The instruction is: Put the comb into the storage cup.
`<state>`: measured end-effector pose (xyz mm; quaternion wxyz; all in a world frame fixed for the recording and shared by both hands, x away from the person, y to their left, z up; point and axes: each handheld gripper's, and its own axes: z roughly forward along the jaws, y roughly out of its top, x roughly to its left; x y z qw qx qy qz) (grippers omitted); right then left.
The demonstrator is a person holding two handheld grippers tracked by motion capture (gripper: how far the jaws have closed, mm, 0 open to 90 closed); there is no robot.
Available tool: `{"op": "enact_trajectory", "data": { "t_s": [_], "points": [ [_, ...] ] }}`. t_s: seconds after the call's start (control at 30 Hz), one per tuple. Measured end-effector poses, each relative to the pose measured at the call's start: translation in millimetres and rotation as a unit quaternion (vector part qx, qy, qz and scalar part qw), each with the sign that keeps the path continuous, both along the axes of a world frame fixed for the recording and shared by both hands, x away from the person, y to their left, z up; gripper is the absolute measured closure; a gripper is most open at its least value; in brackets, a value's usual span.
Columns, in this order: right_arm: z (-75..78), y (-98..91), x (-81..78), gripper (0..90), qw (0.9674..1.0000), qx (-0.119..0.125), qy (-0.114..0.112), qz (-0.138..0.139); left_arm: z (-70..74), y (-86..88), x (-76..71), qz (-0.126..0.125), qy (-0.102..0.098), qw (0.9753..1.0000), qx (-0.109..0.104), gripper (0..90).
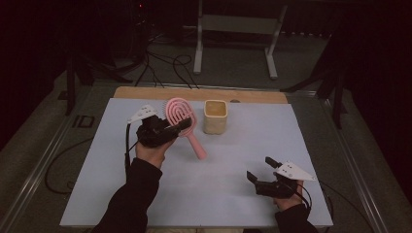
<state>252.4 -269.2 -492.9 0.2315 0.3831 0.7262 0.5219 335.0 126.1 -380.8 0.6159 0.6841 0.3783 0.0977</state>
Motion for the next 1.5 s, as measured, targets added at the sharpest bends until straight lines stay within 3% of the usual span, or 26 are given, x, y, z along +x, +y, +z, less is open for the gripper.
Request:
{"op": "enact_trajectory", "data": {
  "t_s": [0.67,1.5],
  "points": [
    [-1.3,4.0,-6.6,9.2,0.9998,0.008,-0.020,-0.004,11.3,-4.1,10.9,-0.002,-0.008,0.9999,0.010,64.2],
    [-3.8,6.4,-5.4,9.4,0.9999,0.000,-0.014,0.000,19.9,-6.7,27.0,-0.001,-0.008,0.9998,0.016,64.2]
  ]
}}
